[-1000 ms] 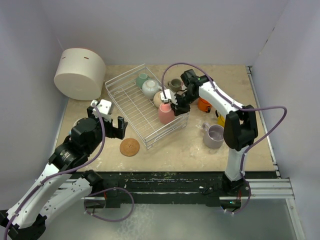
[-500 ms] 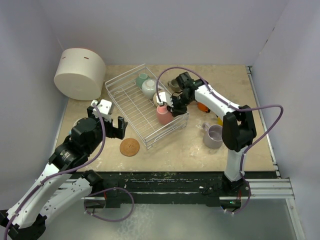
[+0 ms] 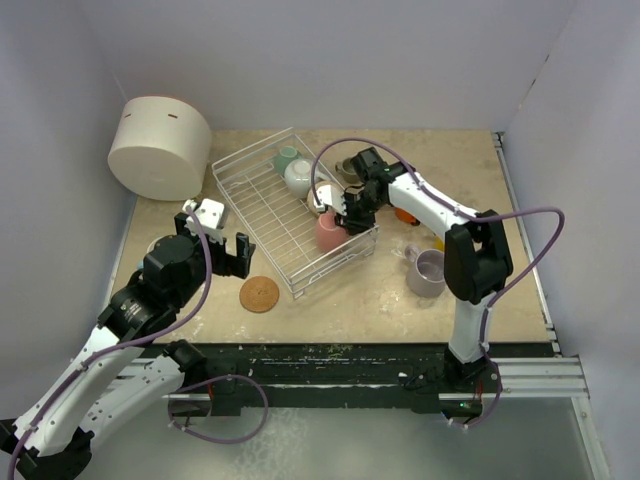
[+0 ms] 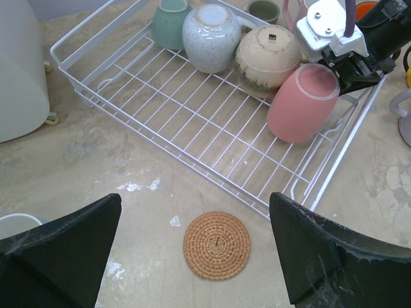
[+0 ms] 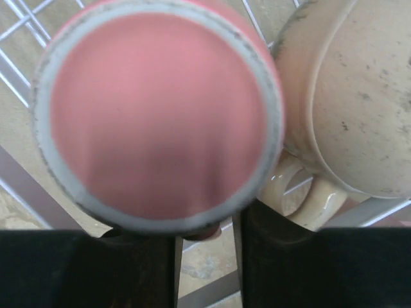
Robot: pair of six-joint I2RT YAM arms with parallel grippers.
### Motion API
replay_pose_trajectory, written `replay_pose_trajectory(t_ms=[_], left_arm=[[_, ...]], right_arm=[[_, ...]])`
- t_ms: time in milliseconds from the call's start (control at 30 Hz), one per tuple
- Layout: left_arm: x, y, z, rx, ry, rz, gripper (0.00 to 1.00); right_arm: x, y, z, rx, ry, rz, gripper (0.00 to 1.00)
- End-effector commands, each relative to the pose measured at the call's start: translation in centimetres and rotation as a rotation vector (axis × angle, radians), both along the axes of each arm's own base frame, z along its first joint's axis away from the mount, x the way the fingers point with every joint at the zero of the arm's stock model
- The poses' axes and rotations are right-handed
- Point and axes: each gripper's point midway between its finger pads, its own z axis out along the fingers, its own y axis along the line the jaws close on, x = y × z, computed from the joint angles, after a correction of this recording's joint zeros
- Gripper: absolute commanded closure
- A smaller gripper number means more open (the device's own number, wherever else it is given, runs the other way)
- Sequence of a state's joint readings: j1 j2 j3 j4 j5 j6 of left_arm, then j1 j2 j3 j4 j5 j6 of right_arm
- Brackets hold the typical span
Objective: Load the cups into the dish rack
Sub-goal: Turn the cup upside down in the dish rack.
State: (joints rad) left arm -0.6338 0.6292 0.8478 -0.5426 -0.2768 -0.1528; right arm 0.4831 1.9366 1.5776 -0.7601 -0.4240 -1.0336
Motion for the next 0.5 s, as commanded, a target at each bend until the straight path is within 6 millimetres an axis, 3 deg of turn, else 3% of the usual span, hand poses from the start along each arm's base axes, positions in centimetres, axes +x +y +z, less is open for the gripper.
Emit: replay_pose_trajectory(t_ms=[0, 233, 467], left_arm=[[0.4, 0.3, 0.9, 0.002, -0.031, 0.013, 0.01], [0.4, 0.3, 0.9, 0.003, -0.031, 0.014, 0.01], [0.3, 0.3, 0.9, 0.000, -0.033, 0.015, 0.01]], right_arm=[[-0.7, -1.0, 3.0, 0.003, -0.040, -0.025, 0.59], [-1.3, -1.5, 5.5, 0.009, -0.079, -0.006, 0.47], [-2.1, -1.6, 9.2, 0.050, -0.135, 0.008, 0.45]])
